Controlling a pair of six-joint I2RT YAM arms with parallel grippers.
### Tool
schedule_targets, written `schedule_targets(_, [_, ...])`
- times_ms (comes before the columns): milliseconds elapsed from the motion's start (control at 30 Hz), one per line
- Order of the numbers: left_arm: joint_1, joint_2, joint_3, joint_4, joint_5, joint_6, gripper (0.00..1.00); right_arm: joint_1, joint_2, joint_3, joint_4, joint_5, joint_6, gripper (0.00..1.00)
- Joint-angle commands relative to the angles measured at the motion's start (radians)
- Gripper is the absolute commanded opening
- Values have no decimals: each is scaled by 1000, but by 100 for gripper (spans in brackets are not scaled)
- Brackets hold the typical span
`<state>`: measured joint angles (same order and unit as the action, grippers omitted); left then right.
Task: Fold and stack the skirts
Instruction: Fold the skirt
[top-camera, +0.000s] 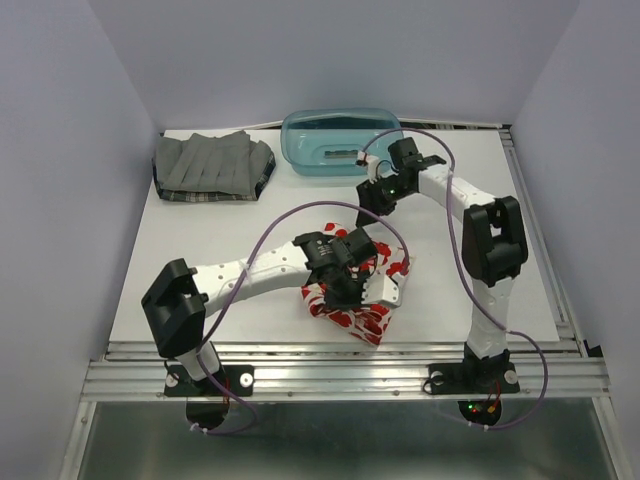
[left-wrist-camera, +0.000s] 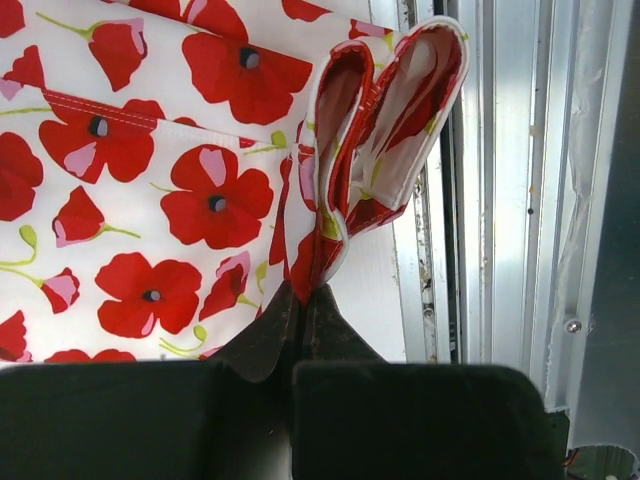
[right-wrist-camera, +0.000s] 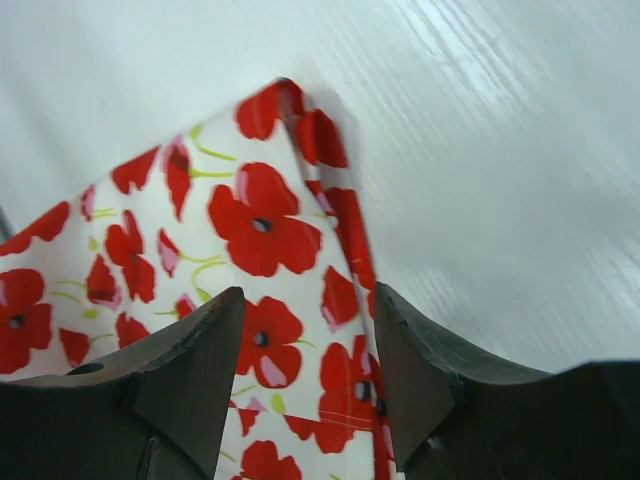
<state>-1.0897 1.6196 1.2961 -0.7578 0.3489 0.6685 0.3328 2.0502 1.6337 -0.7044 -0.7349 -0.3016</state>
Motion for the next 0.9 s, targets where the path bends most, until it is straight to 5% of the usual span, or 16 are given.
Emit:
schedule_targets(0, [-4, -46, 14, 17, 30, -3, 0, 0, 76, 48, -99, 114, -60, 62])
schedule_targets(200, [-4, -33, 26, 28, 1, 8, 0, 0, 154, 38, -124, 129, -93, 62])
schedule_targets(500, [46, 38, 187, 9, -60, 42, 0, 25, 163, -81, -112, -18, -111, 24])
schedule_targets(867, [146, 174, 301, 46, -122, 164, 0, 78, 103, -167, -76, -113, -97, 20])
